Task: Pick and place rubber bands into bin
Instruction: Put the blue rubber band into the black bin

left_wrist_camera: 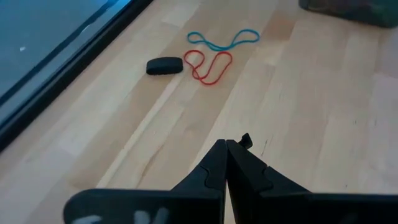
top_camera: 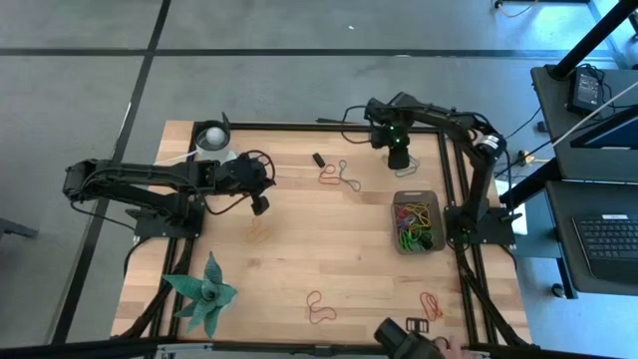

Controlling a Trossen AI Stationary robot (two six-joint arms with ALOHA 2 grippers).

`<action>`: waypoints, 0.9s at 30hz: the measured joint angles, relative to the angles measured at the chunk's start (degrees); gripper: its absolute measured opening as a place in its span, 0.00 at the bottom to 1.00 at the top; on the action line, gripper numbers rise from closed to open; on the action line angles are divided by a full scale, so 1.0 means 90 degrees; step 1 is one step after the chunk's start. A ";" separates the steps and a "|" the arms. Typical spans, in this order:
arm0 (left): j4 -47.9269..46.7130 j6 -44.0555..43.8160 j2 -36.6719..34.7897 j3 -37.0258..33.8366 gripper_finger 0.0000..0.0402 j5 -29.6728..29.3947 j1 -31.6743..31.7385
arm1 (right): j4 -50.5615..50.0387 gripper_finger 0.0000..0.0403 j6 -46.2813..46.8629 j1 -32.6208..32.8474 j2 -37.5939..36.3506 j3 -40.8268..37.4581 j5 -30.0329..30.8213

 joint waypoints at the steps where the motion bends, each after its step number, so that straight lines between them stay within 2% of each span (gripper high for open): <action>1: 0.0001 -0.0073 0.0000 0.0000 0.00 0.0000 0.0000 | 0.0051 0.19 -0.0156 -0.0017 0.0112 0.0000 0.0087; 12: 0.0002 -0.0450 0.0000 0.0000 0.00 0.0000 -0.0007 | 0.0313 0.26 -0.0534 -0.0484 0.0964 0.0000 0.0578; 20: 0.0002 -0.0552 0.0000 0.0000 0.00 0.0000 -0.0009 | 0.0362 0.26 -0.0259 -0.0666 0.1337 -0.0002 0.0601; 27: 0.0002 -0.0275 0.0000 0.0000 0.00 -0.0002 -0.0007 | 0.0423 0.26 0.0206 -0.0648 0.1523 0.0019 0.0653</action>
